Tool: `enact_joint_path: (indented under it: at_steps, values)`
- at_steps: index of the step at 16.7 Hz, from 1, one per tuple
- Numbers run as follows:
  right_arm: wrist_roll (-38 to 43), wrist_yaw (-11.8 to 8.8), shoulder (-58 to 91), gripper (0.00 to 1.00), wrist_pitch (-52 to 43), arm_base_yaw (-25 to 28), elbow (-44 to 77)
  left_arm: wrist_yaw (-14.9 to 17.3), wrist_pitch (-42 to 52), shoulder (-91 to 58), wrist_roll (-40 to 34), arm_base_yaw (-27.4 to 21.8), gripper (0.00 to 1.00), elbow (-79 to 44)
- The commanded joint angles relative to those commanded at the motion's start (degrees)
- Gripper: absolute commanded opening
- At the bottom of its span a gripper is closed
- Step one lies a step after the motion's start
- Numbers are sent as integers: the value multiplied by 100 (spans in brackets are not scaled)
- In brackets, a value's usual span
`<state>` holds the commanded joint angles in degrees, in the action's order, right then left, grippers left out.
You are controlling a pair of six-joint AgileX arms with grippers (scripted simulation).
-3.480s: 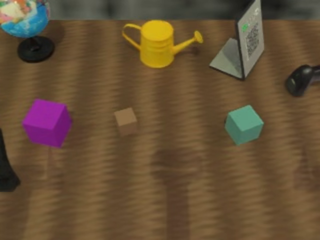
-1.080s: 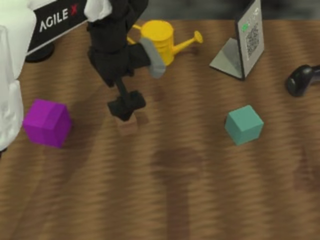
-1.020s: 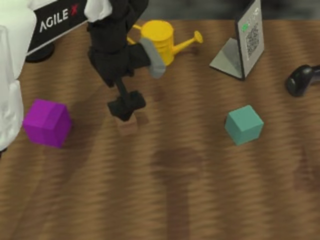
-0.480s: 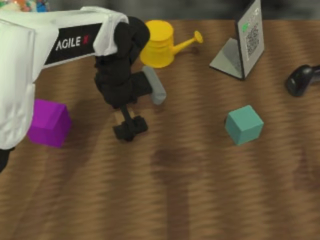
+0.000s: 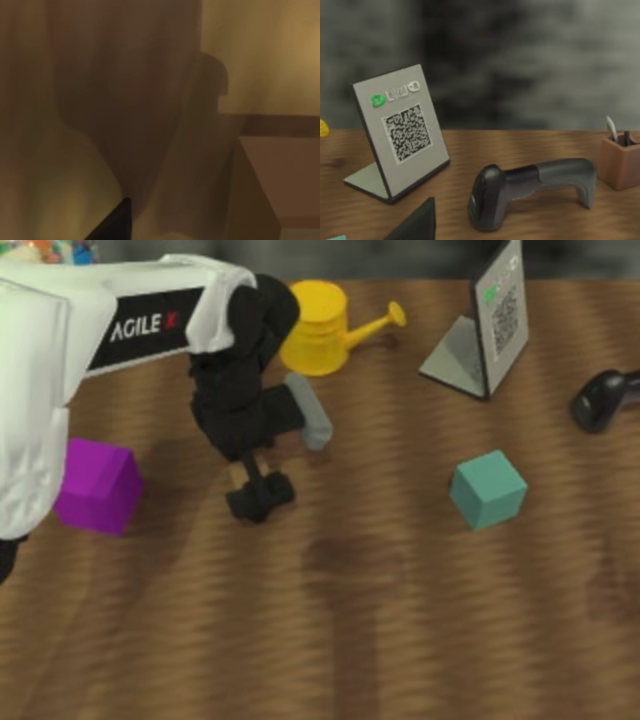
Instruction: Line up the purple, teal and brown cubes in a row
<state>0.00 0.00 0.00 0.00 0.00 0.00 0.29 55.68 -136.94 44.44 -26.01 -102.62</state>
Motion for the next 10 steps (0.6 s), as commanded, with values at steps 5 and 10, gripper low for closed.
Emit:
enact_joint_path:
  at_steps: [5, 10]
  values:
    - [0, 0, 0, 100, 0, 0, 0, 0, 0, 0, 0, 0, 32, 0]
    - [0, 0, 0, 100, 0, 0, 0, 0, 0, 0, 0, 0, 0, 0]
